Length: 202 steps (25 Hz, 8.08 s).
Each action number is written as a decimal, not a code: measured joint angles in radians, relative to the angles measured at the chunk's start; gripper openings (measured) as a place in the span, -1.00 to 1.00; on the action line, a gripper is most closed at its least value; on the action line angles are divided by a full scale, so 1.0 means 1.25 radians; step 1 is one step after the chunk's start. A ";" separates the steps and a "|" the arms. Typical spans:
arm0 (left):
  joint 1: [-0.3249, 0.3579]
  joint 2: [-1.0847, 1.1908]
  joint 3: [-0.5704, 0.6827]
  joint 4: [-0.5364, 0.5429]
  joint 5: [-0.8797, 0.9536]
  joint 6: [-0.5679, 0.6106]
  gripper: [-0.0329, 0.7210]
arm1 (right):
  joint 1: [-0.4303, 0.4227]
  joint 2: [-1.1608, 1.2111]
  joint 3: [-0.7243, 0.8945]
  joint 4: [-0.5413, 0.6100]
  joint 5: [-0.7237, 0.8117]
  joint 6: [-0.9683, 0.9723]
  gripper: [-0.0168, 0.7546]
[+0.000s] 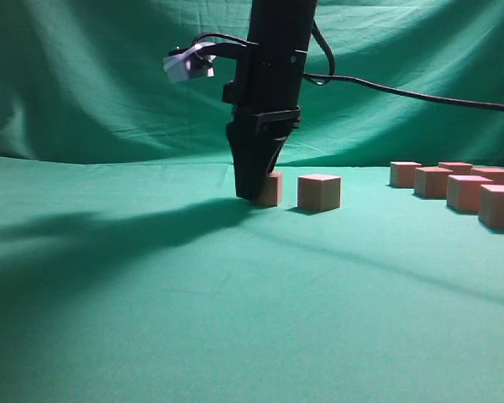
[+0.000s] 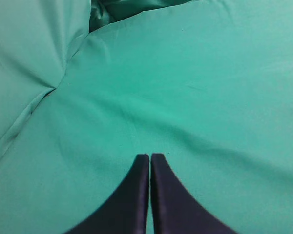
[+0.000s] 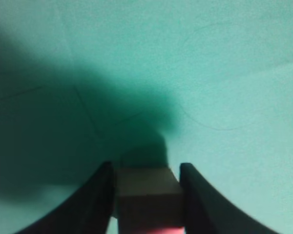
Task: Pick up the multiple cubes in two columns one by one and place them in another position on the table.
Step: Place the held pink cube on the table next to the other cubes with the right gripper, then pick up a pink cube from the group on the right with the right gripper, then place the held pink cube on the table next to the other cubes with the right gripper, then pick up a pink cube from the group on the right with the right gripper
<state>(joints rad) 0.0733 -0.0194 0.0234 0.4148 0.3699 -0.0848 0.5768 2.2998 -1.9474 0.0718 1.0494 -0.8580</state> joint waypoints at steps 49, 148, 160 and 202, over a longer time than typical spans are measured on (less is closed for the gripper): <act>0.000 0.000 0.000 0.000 0.000 0.000 -0.91 | -0.203 -0.590 0.796 -0.192 -0.308 0.988 0.34; 0.000 0.000 0.000 0.000 0.000 0.000 -0.91 | 0.103 0.042 -0.442 -0.129 0.143 0.789 0.41; 0.000 0.000 0.000 0.000 0.000 0.000 -0.91 | 0.103 -0.166 -0.392 -0.129 0.179 0.777 0.41; 0.000 0.000 0.000 0.000 0.000 0.000 -0.91 | -0.435 -0.433 0.736 0.017 -0.269 0.670 0.24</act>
<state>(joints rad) 0.0733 -0.0194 0.0234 0.4148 0.3699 -0.0848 0.0329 1.7589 -1.0279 0.0936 0.7127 -0.0206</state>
